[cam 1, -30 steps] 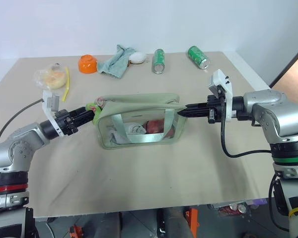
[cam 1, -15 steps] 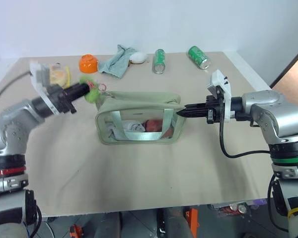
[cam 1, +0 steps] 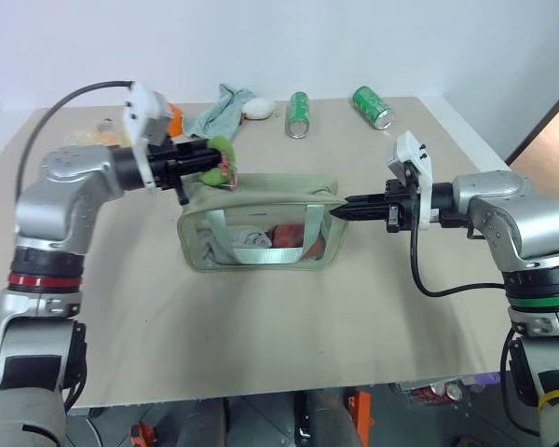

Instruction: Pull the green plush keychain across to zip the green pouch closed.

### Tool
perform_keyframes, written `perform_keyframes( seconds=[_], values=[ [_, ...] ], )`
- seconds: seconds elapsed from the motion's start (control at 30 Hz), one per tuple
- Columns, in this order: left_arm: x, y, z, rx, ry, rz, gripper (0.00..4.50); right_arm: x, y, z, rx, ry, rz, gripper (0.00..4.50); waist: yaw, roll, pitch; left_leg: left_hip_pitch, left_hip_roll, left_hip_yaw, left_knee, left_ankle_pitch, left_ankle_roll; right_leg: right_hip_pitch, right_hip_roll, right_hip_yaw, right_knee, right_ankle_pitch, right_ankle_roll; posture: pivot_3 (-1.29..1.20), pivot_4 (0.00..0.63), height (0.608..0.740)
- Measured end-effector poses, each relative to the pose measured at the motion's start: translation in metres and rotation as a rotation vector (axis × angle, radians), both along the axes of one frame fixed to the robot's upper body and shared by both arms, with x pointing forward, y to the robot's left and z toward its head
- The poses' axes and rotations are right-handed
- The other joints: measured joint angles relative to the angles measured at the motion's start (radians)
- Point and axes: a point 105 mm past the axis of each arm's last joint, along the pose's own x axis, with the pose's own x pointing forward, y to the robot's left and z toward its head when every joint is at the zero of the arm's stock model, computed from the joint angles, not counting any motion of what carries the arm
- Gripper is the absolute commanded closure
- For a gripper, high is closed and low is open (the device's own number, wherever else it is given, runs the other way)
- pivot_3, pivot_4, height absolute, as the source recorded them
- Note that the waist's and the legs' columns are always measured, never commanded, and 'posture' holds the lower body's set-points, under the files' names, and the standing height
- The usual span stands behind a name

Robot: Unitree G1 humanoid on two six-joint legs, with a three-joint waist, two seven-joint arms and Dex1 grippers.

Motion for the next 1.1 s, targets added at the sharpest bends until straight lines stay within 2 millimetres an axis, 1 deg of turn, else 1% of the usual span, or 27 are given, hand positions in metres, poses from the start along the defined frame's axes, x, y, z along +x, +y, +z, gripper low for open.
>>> perform_keyframes(
  seconds=[0.07, 0.13, 0.17, 0.2, 0.27, 0.33, 0.4, 0.5, 0.53, 0.63, 0.7, 0.73, 0.83, 1.0, 1.03, 1.1],
  values=[
    [0.0, -0.011, 0.003, 0.031, -0.047, -0.025, 3.87, 0.0, 0.0, -0.001, 0.005, 0.002, -0.003, 4.27, 0.0, 0.0, 0.0, 0.0, 0.0, 0.0, 0.0, 0.0, 0.0, 0.0, 0.0, 0.0, 0.0, 0.0, 0.0, 0.0, 0.15, 0.74],
    [-0.002, -0.015, 0.001, 0.044, -0.051, -0.044, 3.87, -0.001, 0.0, -0.001, 0.006, 0.001, -0.002, 4.27, -0.001, 0.0, 0.0, 0.0, 0.0, 0.0, 0.0, 0.0, 0.0, 0.0, 0.0, 0.001, 0.0, 0.0, 0.0, 0.0, 0.15, 0.74],
    [-0.002, -0.016, 0.0, 0.046, -0.049, -0.051, 3.63, -0.001, 0.0, -0.001, 0.008, -0.002, -0.005, 4.27, -0.001, 0.0, 0.0, 0.0, 0.0, 0.0, 0.0, 0.0, 0.0, 0.0, 0.0, 0.0, 0.0, 0.0, 0.0, 0.0, 0.15, 0.74],
    [-0.002, -0.015, 0.0, 0.046, -0.04, -0.053, 3.24, -0.001, 0.0, -0.001, 0.009, -0.003, -0.009, 4.27, -0.001, 0.0, 0.0, 0.0, 0.0, 0.0, 0.0, 0.0, 0.0, 0.0, 0.0, 0.0, 0.0, 0.0, 0.0, 0.0, 0.15, 0.74],
    [-0.003, -0.014, -0.002, 0.048, -0.018, -0.058, 2.72, -0.001, 0.0, -0.001, 0.01, -0.002, -0.01, 4.27, 0.0, 0.0, 0.0, 0.0, 0.0, 0.0, 0.0, 0.0, 0.0, 0.0, 0.0, 0.0, 0.0, 0.0, 0.0, 0.0, 0.15, 0.74],
    [-0.005, -0.011, -0.003, 0.052, 0.015, -0.072, 2.05, -0.001, 0.0, -0.001, 0.011, -0.002, -0.009, 4.27, 0.0, 0.0, 0.0, 0.0, 0.0, 0.0, 0.0, 0.0, 0.0, 0.0, 0.0, 0.001, 0.0, 0.0, 0.0, 0.0, 0.15, 0.74],
    [-0.006, -0.005, -0.003, 0.072, 0.021, -0.069, 1.28, -0.001, 0.001, -0.001, 0.013, -0.002, -0.008, 4.27, -0.001, 0.0, 0.0, 0.0, 0.001, 0.0, 0.0, 0.0, 0.0, 0.0, 0.0, 0.001, 0.0, 0.0, 0.0, 0.0, 0.15, 0.74],
    [-0.012, 0.003, -0.002, 0.125, 0.01, -0.077, 0.27, -0.001, 0.002, -0.001, 0.018, -0.001, -0.004, 4.27, -0.002, 0.0, 0.0, 0.0, 0.001, 0.0, 0.0, 0.0, 0.0, 0.0, 0.001, 0.001, 0.0, 0.0, 0.0, 0.0, 0.15, 0.74],
    [-0.015, 0.007, -0.001, 0.153, 0.005, -0.084, 0.02, -0.001, 0.002, -0.001, 0.02, -0.001, -0.003, 4.27, -0.002, 0.0, 0.0, 0.0, 0.002, 0.0, 0.0, 0.0, 0.0, 0.0, 0.001, 0.0, 0.0, 0.0, 0.0, 0.0, 0.15, 0.74],
    [-0.021, 0.012, 0.0, 0.198, -0.006, -0.097, 0.02, 0.0, 0.003, -0.001, 0.023, -0.001, -0.003, 4.27, -0.001, 0.0, 0.0, 0.0, 0.002, 0.0, 0.0, 0.0, 0.0, 0.0, 0.002, 0.0, 0.0, 0.0, -0.001, 0.0, 0.15, 0.74],
    [-0.023, 0.02, 0.001, 0.24, -0.004, -0.09, 0.02, 0.001, 0.004, -0.001, 0.029, 0.001, -0.001, 4.27, -0.001, 0.0, 0.0, 0.001, 0.004, 0.001, 0.0, 0.0, 0.0, -0.001, 0.003, 0.0, 0.0, -0.002, -0.004, 0.0, 0.15, 0.74],
    [-0.023, 0.025, 0.003, 0.252, -0.002, -0.077, 0.02, 0.001, 0.005, -0.001, 0.03, 0.001, 0.0, 4.27, -0.001, 0.0, 0.0, 0.0, 0.006, 0.001, 0.0, 0.0, 0.0, -0.001, 0.005, 0.0, 0.0, -0.002, -0.007, 0.0, 0.15, 0.74],
    [-0.023, 0.038, 0.015, 0.234, -0.01, -0.036, 0.02, 0.001, 0.006, -0.001, 0.033, 0.001, 0.005, 4.27, -0.002, 0.0, 0.0, 0.001, 0.007, 0.001, 0.0, 0.0, 0.0, -0.001, 0.007, 0.0, 0.0, -0.002, -0.009, 0.0, 0.15, 0.74],
    [-0.03, 0.064, 0.039, 0.068, 0.002, 0.015, 0.02, 0.001, 0.007, -0.001, 0.035, 0.002, 0.01, 4.27, -0.003, 0.0, 0.0, 0.002, 0.009, 0.001, -0.002, 0.0, 0.0, -0.001, 0.008, 0.0, 0.0, -0.003, -0.01, 0.0, 0.15, 0.74],
    [-0.034, 0.073, 0.04, 0.025, 0.019, 0.03, 0.02, 0.001, 0.008, -0.001, 0.035, 0.003, 0.014, 4.27, -0.006, 0.0, 0.0, 0.003, 0.009, 0.002, -0.003, 0.0, 0.0, -0.001, 0.008, 0.001, 0.0, -0.003, -0.01, 0.0, 0.15, 0.74],
    [-0.042, 0.087, 0.032, -0.047, 0.073, 0.05, 0.02, 0.001, 0.009, -0.002, 0.033, 0.005, 0.018, 4.27, -0.008, 0.0, 0.0, 0.004, 0.009, 0.003, -0.004, 0.0, 0.0, -0.001, 0.008, 0.002, 0.0, -0.003, -0.01, 0.0, 0.15, 0.74]
  ],
)
